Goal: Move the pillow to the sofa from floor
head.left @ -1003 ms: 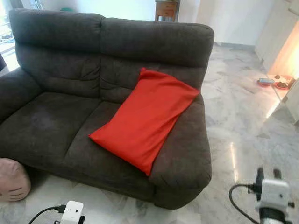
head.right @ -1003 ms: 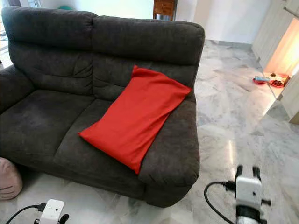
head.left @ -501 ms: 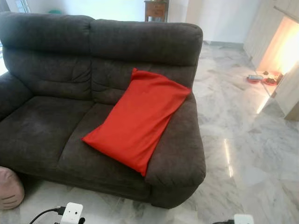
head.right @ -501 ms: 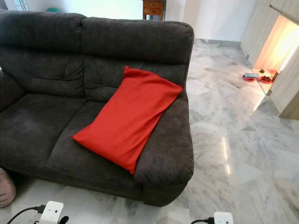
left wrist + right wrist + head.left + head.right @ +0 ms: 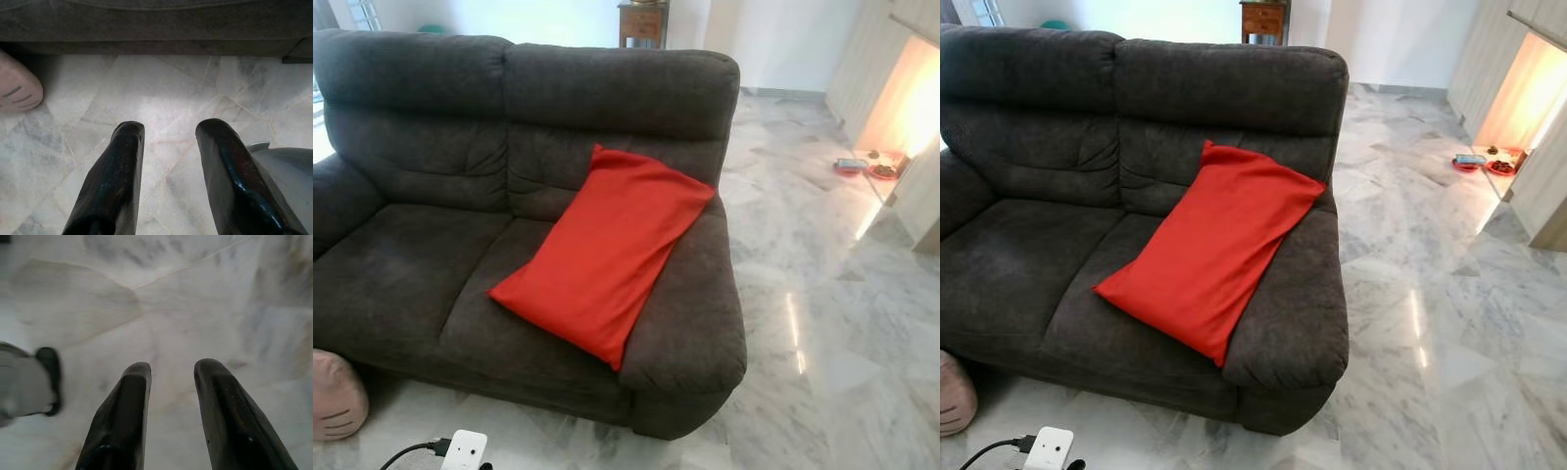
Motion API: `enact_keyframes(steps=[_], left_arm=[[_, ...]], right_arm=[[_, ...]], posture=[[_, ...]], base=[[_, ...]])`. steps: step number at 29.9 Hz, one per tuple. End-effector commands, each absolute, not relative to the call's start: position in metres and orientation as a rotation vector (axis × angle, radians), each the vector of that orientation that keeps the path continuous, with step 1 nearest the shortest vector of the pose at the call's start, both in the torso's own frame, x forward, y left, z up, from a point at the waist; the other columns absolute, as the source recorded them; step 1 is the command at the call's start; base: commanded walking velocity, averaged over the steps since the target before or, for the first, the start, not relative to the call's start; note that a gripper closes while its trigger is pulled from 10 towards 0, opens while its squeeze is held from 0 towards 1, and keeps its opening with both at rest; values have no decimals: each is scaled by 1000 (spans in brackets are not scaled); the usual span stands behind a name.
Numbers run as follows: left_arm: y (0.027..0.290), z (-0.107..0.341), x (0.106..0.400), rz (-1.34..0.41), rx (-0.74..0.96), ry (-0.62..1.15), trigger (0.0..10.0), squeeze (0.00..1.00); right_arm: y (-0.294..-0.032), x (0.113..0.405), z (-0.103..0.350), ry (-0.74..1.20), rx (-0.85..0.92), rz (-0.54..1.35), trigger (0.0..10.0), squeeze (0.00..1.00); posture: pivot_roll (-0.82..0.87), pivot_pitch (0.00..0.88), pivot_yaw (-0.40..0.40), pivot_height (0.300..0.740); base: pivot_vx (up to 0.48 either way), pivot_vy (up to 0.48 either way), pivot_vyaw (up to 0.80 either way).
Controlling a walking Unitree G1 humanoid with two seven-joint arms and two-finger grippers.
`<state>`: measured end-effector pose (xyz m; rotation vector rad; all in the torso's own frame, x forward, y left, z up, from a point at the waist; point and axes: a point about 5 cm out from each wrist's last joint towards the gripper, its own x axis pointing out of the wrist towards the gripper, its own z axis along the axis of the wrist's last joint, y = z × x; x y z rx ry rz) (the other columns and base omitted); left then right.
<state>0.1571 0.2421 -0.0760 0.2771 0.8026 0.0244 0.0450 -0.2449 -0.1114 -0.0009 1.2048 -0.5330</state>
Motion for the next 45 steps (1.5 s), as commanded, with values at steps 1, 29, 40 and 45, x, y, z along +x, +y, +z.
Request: enact_keyframes(steps=[1,29,40,45], left_arm=[[242,-77,155,17,276,816,10000,0],[239,-81,152,43,212,860,10000,0],[243,-82,148,48,210,884,10000,0],[244,-82,149,49,208,881,10000,0]], right_arm=[[-244,46,-112,1206,57,-535,10000,0],[-250,57,-110,1173,255,-443,10000,0],[-250,59,-110,1171,258,-435,10000,0],[-250,61,-109,1167,255,-418,10000,0]], posture=[[133,0,-30,740],[138,0,-27,740],[136,7,-33,740],[137,10,-35,740]], base=[[0,0,0],[0,79,0],[0,155,0],[0,130,0]])
